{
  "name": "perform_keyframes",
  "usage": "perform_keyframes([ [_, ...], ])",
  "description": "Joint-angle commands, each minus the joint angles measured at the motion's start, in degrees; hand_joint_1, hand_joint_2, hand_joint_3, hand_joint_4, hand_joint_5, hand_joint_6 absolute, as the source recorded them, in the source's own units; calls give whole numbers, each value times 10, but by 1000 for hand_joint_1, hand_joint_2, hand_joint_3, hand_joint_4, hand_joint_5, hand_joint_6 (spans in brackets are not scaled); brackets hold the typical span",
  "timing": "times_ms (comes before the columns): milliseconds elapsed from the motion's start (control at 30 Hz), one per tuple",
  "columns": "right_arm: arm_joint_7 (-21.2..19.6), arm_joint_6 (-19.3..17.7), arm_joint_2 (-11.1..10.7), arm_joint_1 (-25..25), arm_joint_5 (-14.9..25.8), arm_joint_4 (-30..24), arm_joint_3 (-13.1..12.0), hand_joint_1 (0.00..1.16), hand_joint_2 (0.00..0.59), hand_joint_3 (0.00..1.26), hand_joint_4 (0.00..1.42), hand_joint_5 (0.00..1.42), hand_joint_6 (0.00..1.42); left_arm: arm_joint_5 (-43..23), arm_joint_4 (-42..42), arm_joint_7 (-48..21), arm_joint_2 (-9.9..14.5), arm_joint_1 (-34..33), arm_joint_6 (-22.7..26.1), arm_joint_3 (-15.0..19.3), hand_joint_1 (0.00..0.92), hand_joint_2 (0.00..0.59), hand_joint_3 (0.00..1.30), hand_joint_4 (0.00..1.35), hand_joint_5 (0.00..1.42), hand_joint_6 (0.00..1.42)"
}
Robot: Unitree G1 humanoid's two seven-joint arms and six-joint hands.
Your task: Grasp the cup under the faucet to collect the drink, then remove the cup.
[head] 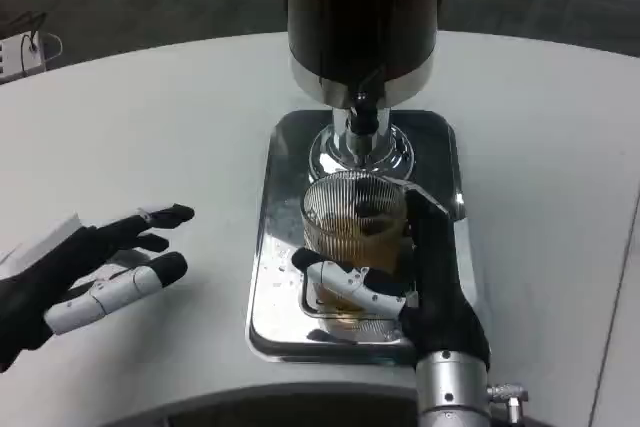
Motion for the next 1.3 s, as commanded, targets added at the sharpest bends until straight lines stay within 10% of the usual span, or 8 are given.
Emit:
perform_keyframes([
  [33, 9, -10, 25, 30, 7, -46, 6, 1008, 238, 1013, 1226, 1298, 1390, -3, 6, -4, 3, -7, -6, -4, 0, 93, 191, 129, 197, 259],
  [633, 135, 43, -26, 161, 26, -246, 24, 1012, 239, 1088, 1297, 1383, 1424, 4, 21, 3, -6, -50, -10, -25, 0, 93, 183, 129, 200, 259],
  [1300, 282, 92, -94, 271, 50, -494, -35, 1012, 221, 1079, 1281, 1385, 1424, 70, -161, 23, -3, 14, -42, -38, 0, 83, 125, 24, 106, 192],
])
